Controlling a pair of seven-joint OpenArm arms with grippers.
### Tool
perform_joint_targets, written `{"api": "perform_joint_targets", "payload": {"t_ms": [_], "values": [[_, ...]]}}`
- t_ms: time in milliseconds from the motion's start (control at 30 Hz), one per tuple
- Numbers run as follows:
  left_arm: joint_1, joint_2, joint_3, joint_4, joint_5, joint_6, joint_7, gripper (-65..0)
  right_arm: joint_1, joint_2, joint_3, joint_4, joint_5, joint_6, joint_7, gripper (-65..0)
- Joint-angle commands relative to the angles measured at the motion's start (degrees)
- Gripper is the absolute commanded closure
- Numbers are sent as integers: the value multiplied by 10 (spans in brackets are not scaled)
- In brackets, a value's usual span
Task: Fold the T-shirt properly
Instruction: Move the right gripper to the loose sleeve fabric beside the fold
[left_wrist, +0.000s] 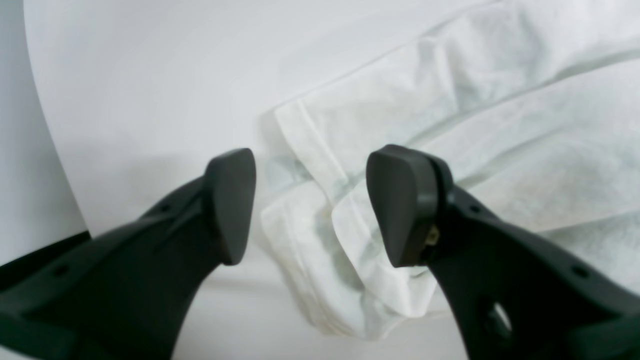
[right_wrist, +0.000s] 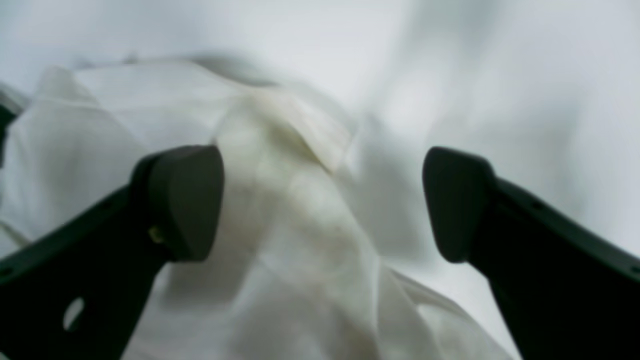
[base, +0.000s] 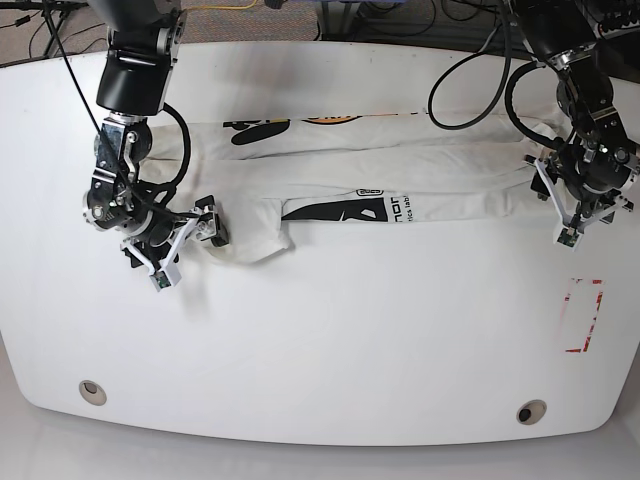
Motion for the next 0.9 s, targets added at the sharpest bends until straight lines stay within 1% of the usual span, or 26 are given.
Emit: {"api": "perform_joint_targets", "payload": {"t_ms": [0,67,167,300,400,433,500,567,633,667,800,867], "values": [[-1,-8,-18,9,0,0,-4,-375,23,-2,1,-23,-1,1,22,-601],[-1,-8,-26,9,0,0,-4,-375,23,-5,1,-37,-3,1,30,-572],[-2,-8,-33,8,0,0,-4,-375,24,-6,1,-47,-2,1,36,-487],[-2,-8,-34,8,0,0,-4,-375,24,-7,1,-47,2,1,36,-309],[-2,-8,-36,8,0,0,-4,-375,24,-8,1,-45,4,1,36,-149],[-2,-8,-36,7,0,0,-4,-375,24,-8,1,-39,4,1,36,-82],[-2,-8,-36,7,0,0,-4,-375,24,-10,1,-27,5,1,36,-2],[-1,-8,-36,7,0,0,-4,-375,24,-21,2,-4,5,1,36,0],[-1,-8,-35,6,0,0,-4,-375,23,-28,6,28,5,1,35,-21],[-1,-8,-35,6,0,0,-4,-375,22,-30,6,46,5,1,30,-21],[-1,-6,-34,6,0,0,-4,-375,16,-39,6,113,7,1,-13,-13],[-1,-6,-34,6,0,0,-4,-375,13,-44,7,149,19,1,-36,-5]]}}
